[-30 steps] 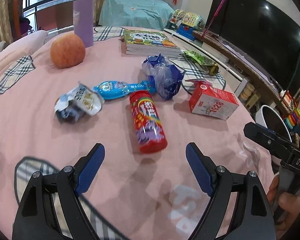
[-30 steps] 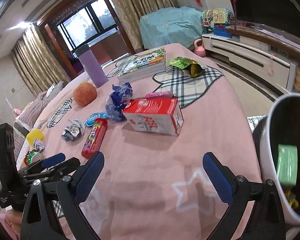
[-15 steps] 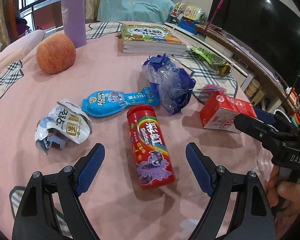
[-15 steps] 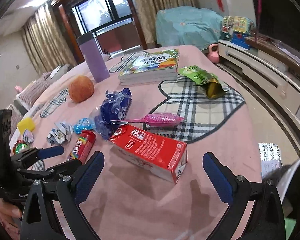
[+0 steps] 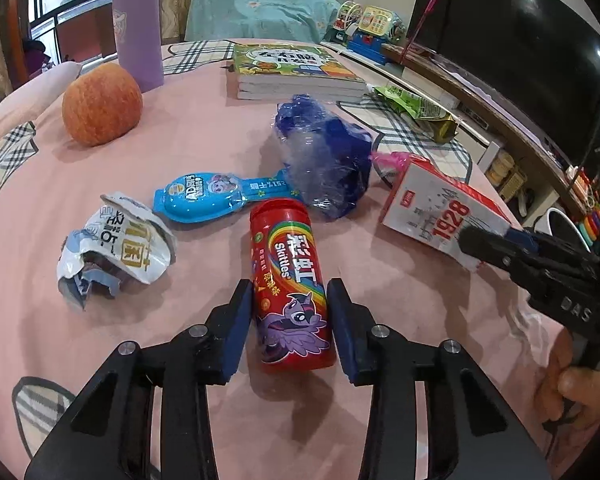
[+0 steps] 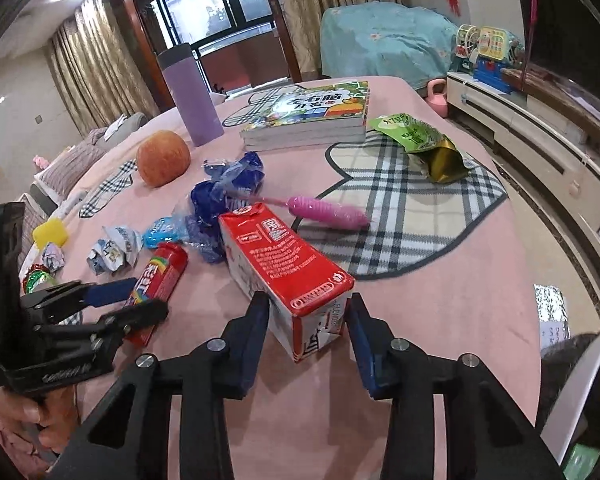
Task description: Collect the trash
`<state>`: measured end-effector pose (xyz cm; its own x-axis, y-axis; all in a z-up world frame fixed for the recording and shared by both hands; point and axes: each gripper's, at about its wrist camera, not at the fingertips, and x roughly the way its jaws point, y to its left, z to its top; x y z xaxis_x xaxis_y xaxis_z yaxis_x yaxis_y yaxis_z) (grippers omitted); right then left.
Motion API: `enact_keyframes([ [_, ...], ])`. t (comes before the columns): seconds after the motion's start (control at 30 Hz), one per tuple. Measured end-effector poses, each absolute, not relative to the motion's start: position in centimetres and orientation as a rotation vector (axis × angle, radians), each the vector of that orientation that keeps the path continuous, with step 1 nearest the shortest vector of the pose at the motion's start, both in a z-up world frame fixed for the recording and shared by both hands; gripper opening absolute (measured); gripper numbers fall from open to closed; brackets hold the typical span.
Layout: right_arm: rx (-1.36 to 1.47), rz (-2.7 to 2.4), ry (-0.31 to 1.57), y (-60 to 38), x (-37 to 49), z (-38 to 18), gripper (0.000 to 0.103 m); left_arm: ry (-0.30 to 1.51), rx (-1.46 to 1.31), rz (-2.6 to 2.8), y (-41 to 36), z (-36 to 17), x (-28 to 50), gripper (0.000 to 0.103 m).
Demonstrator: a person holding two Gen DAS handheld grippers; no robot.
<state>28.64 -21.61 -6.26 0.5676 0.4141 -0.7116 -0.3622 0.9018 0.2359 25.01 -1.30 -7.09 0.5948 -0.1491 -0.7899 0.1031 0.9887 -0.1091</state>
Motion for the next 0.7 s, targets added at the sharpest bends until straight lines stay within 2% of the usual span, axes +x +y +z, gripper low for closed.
enact_keyframes([
  [0.4,0.093,0.458,0.866,-21.9,22.4,-6.4,0.038,0.917,-0.053,-0.210,-1.3,-6.9,21.1,0.037],
  [0.5,0.105,0.464,0.857,-22.0,22.4,-6.3,0.049,0.917,-0.036,-0.211,-1.2,-7.0,20.8,0.037],
  [0.57,0.110,0.457,0.846,-22.1,22.9,-6.1,0.076,0.915,-0.034,-0.210,-1.3,-6.9,20.8,0.037],
  [0.6,0.104,0.459,0.838,-22.0,23.3,-6.0,0.079,0.915,-0.033,-0.211,-1.3,-6.9,20.8,0.037],
  [0.7,0.074,0.466,0.846,-21.3,24.3,-6.0,0.080,0.921,-0.025,-0.206,-1.5,-7.1,21.1,0.040],
])
